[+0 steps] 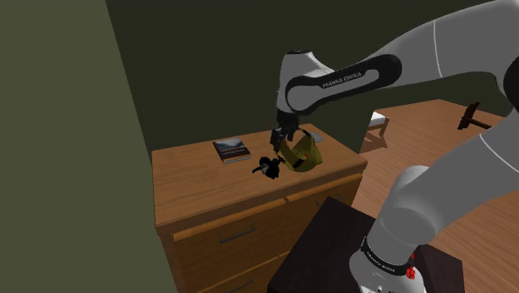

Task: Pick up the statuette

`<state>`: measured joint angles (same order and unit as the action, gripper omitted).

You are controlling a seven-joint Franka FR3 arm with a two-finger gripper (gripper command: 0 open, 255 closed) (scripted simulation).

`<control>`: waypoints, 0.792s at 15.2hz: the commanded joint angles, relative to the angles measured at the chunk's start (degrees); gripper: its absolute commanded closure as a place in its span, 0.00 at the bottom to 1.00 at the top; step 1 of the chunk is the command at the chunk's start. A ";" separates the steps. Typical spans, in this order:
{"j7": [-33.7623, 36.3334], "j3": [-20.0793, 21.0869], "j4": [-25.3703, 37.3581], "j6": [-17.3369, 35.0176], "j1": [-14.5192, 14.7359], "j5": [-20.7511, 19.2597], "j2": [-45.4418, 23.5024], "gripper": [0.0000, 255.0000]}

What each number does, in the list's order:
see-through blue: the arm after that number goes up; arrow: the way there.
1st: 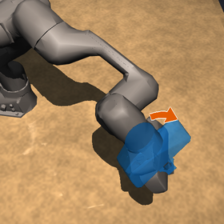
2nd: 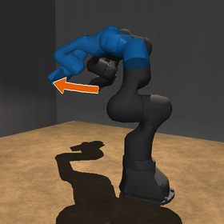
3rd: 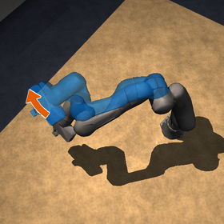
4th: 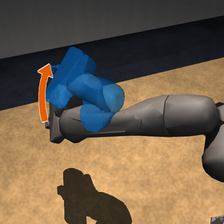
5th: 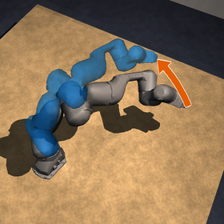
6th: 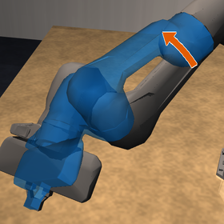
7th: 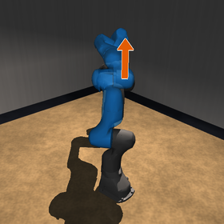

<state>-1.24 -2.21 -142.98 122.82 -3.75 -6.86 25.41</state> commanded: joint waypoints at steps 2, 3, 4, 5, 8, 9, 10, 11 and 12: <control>0.38 -0.75 0.82 6.75 -0.72 -0.57 -6.23 0.00; 0.45 -1.03 1.21 8.77 -0.96 -0.73 -8.28 0.00; 0.52 -1.30 1.70 10.74 -1.19 -0.87 -10.36 0.00; 0.57 -1.57 2.27 12.66 -1.41 -0.98 -12.48 0.00; 0.66 -2.32 4.50 18.03 -2.05 -1.10 -18.96 0.00; 0.65 -2.55 5.41 19.68 -2.26 -1.07 -21.15 0.00; 0.63 -2.78 6.41 21.27 -2.46 -0.99 -23.35 0.00; 0.57 -2.99 7.48 22.78 -2.66 -0.87 -25.56 0.00; 0.49 -3.18 8.63 24.21 -2.86 -0.70 -27.77 0.00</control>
<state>-0.74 -5.21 -135.70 145.77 -6.45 -7.68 -0.23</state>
